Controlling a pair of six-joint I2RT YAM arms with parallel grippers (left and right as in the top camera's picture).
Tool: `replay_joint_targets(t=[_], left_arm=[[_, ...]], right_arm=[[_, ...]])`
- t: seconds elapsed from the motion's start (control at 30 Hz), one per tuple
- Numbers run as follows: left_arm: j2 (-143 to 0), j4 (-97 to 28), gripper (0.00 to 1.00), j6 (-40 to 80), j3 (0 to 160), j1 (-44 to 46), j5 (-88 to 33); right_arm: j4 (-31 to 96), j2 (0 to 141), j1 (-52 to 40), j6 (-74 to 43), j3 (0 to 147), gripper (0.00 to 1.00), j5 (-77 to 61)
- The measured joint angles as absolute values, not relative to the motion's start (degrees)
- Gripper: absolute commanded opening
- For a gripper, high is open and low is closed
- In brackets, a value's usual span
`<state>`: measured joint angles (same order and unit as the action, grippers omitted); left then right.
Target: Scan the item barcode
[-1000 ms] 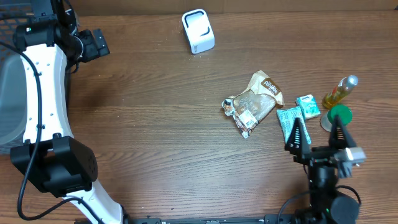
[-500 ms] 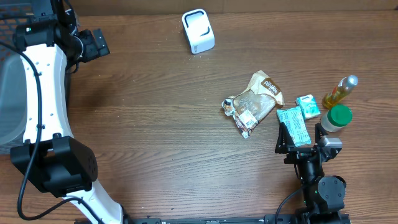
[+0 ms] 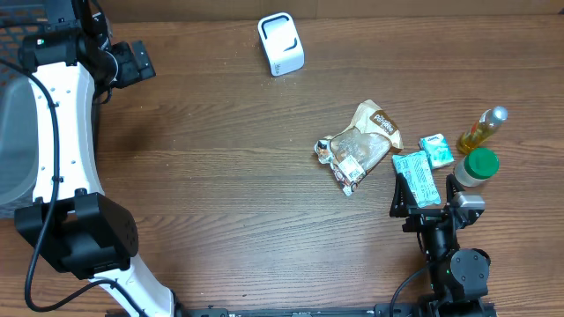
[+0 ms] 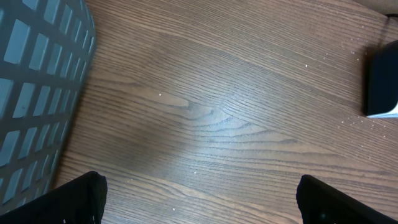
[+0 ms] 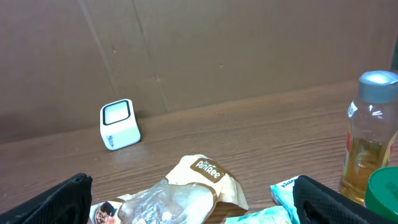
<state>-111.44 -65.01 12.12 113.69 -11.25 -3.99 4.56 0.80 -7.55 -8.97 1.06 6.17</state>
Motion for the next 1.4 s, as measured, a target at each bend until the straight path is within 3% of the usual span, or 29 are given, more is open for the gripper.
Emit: replay_joint_targets(t=[1.4], left_arm=[[-109.6, -65.0, 1.0, 12.1, 113.7, -11.0, -4.0]], right_arm=[[4.6, 0.8, -7.6, -9.0, 1.1, 1.0, 6.2]])
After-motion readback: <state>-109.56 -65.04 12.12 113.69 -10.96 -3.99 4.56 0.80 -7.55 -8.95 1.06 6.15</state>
